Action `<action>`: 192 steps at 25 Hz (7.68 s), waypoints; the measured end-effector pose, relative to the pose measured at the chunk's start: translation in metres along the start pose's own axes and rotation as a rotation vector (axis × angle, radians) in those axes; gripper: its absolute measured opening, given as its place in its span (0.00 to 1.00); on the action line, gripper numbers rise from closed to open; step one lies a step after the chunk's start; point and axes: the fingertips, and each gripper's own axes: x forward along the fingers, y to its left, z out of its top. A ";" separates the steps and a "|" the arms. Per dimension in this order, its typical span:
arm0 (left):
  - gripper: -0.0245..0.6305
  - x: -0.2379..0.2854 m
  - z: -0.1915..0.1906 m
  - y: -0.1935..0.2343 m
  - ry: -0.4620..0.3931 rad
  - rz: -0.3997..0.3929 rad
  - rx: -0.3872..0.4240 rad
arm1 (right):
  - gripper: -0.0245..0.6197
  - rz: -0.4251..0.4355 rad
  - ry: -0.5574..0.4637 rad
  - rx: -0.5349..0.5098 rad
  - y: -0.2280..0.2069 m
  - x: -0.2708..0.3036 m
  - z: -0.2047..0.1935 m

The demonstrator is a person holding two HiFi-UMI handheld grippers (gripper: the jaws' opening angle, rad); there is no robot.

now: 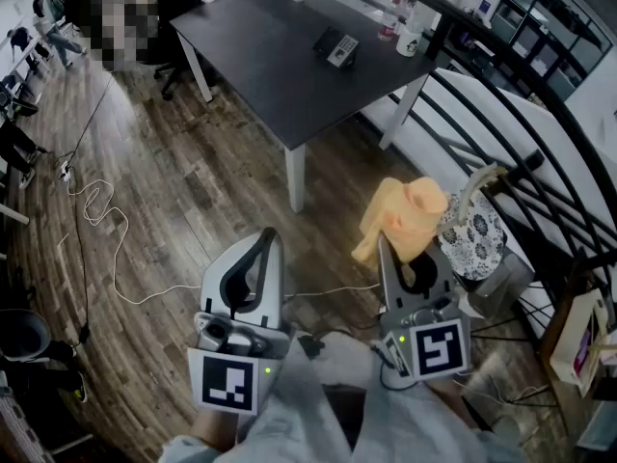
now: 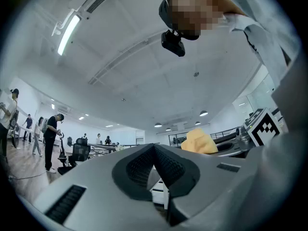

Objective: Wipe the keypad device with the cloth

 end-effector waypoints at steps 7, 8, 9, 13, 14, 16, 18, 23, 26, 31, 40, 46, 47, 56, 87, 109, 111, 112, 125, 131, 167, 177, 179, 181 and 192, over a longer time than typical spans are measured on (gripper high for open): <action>0.06 -0.001 -0.001 -0.001 -0.003 -0.004 0.003 | 0.15 0.010 0.012 -0.005 0.003 -0.002 -0.004; 0.06 -0.001 -0.001 0.000 -0.002 -0.005 0.003 | 0.15 0.010 0.010 -0.006 0.004 -0.001 -0.004; 0.06 -0.002 -0.001 0.001 -0.002 -0.006 0.003 | 0.15 0.010 0.009 -0.006 0.005 -0.001 -0.003; 0.06 -0.005 0.000 0.005 -0.006 -0.006 0.001 | 0.15 0.009 0.014 -0.003 0.010 0.000 -0.003; 0.06 -0.005 0.000 0.007 -0.005 -0.006 0.001 | 0.15 0.007 0.015 -0.002 0.011 0.000 -0.004; 0.06 -0.007 -0.002 0.010 -0.003 -0.010 0.004 | 0.15 -0.004 0.020 0.001 0.013 0.002 -0.005; 0.06 -0.010 -0.002 0.013 -0.005 -0.013 0.006 | 0.15 -0.020 0.027 0.002 0.015 0.004 -0.008; 0.06 -0.023 -0.003 0.028 -0.005 -0.012 0.010 | 0.15 -0.046 0.035 0.009 0.027 0.006 -0.011; 0.06 -0.031 -0.004 0.037 -0.010 -0.009 0.011 | 0.15 -0.052 0.032 0.012 0.037 0.008 -0.011; 0.06 -0.043 -0.004 0.048 -0.016 0.002 0.020 | 0.15 -0.048 0.029 0.008 0.050 0.012 -0.012; 0.06 -0.063 0.006 0.065 -0.042 0.033 0.033 | 0.15 -0.024 0.003 -0.001 0.071 0.016 0.001; 0.06 -0.072 0.009 0.062 -0.050 0.043 0.035 | 0.15 -0.024 0.005 -0.016 0.073 0.010 0.004; 0.06 -0.074 0.009 0.061 -0.050 0.044 0.035 | 0.15 -0.024 0.006 -0.016 0.073 0.010 0.003; 0.06 -0.079 0.009 0.066 -0.065 0.083 0.060 | 0.15 0.003 -0.009 -0.023 0.075 0.012 -0.001; 0.06 0.069 -0.036 0.135 0.023 0.152 0.053 | 0.15 0.090 0.022 -0.028 0.009 0.180 -0.007; 0.06 0.265 -0.061 0.194 0.033 0.212 0.048 | 0.15 0.123 0.032 -0.025 -0.117 0.358 -0.006; 0.06 0.277 -0.063 0.197 0.034 0.212 0.052 | 0.15 0.123 0.037 -0.021 -0.125 0.368 -0.008; 0.06 0.282 -0.063 0.198 0.034 0.212 0.055 | 0.15 0.122 0.039 -0.019 -0.128 0.373 -0.008; 0.06 0.328 -0.063 0.196 0.031 0.163 0.088 | 0.15 0.084 0.046 0.011 -0.160 0.389 -0.018; 0.06 0.350 -0.066 0.199 0.008 0.102 0.093 | 0.15 0.020 0.046 0.012 -0.175 0.392 -0.020; 0.06 0.554 -0.135 0.335 0.055 -0.282 -0.018 | 0.15 -0.389 0.237 0.068 -0.219 0.554 -0.043; 0.06 0.584 -0.163 0.350 0.091 -0.368 -0.072 | 0.15 -0.399 0.310 0.064 -0.217 0.607 -0.077; 0.06 0.588 -0.166 0.351 0.092 -0.389 -0.074 | 0.15 -0.409 0.321 0.071 -0.218 0.616 -0.082; 0.06 0.592 -0.169 0.352 0.093 -0.408 -0.072 | 0.15 -0.425 0.326 0.081 -0.220 0.624 -0.085; 0.06 0.613 -0.176 0.353 0.084 -0.443 -0.088 | 0.15 -0.442 0.336 0.087 -0.234 0.661 -0.108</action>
